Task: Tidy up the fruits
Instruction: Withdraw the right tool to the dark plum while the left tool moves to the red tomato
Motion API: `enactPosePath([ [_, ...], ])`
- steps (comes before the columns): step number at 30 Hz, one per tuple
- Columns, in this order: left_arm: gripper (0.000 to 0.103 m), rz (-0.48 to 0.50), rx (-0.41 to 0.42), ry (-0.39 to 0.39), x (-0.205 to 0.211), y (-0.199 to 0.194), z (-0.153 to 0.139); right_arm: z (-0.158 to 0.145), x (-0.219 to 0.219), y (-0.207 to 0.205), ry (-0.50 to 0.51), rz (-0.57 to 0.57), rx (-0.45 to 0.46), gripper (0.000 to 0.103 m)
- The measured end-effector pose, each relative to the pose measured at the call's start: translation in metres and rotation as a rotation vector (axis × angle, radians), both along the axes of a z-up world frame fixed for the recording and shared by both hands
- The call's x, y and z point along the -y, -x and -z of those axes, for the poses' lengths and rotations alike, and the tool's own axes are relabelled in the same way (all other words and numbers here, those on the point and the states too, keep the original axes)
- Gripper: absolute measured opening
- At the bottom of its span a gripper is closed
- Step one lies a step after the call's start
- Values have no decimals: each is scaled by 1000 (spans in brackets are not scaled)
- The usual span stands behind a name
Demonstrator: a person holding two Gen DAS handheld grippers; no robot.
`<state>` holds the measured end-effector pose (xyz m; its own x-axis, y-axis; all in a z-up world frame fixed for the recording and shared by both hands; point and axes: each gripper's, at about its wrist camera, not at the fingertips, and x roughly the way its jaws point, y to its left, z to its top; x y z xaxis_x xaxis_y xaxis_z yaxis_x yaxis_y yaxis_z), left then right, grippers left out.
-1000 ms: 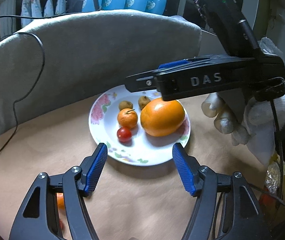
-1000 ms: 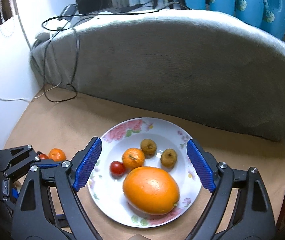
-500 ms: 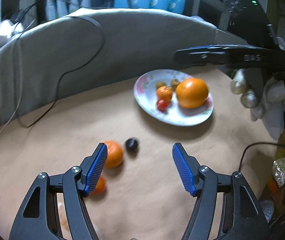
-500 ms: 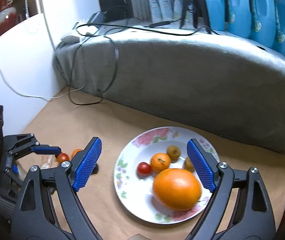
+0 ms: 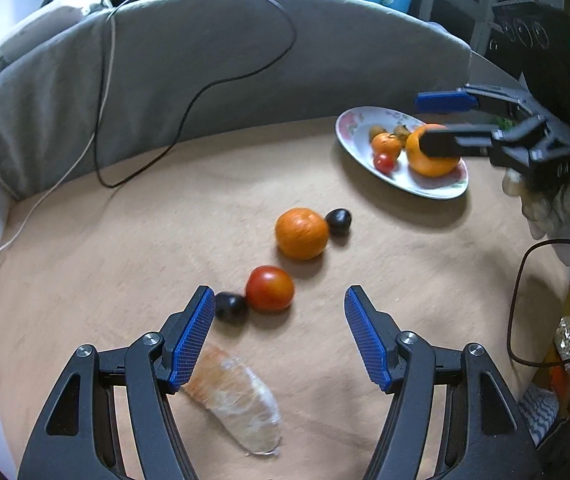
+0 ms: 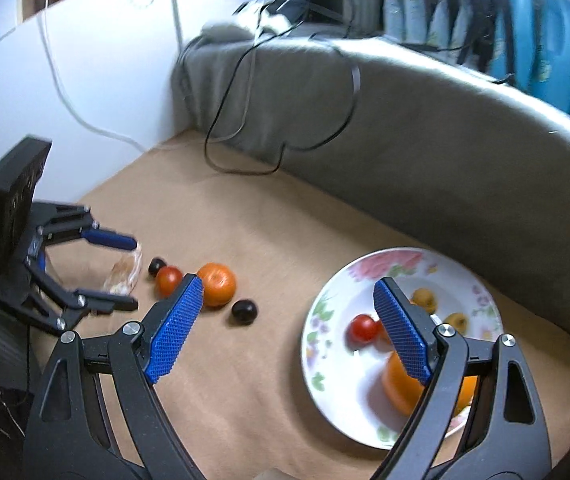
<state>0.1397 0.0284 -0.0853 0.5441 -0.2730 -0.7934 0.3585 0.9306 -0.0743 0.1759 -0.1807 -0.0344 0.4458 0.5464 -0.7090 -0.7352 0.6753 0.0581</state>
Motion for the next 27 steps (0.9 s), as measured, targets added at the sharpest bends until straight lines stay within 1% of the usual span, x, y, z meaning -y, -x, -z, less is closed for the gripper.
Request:
enactPosePath([
  [4,67,-19,-7,11,-10,1,2,12,-12,6,41,-51,-13,89],
  [6,65,-22,-10,16,-13,1,3,16,-17,8,60,-71,-12,89],
  [7,63,-18,-10,15,-14,2,4,17,-19,9,66,-84,-14,86],
  [8,62,-13,-9,11,-14,2,4,18,-21,9,71,-92,-21,81],
  [10,62,2,-3,-1,-12,3,4,22,-26,8,81,-108,-38,77],
  [12,59,20,4,-11,-8,3,4,26,-30,6,92,-119,-47,75],
  [14,58,38,10,-24,-5,2,3,31,-34,5,106,-135,-63,64],
  [16,57,54,14,-35,-2,1,2,35,-38,5,124,-150,-72,60],
  [19,55,76,10,-45,2,-2,3,42,-46,5,155,-174,-74,59],
  [23,54,95,2,-59,4,-8,7,48,-55,5,201,-206,-71,50],
  [27,53,115,-6,-71,8,-11,10,55,-62,1,235,-219,-69,49],
])
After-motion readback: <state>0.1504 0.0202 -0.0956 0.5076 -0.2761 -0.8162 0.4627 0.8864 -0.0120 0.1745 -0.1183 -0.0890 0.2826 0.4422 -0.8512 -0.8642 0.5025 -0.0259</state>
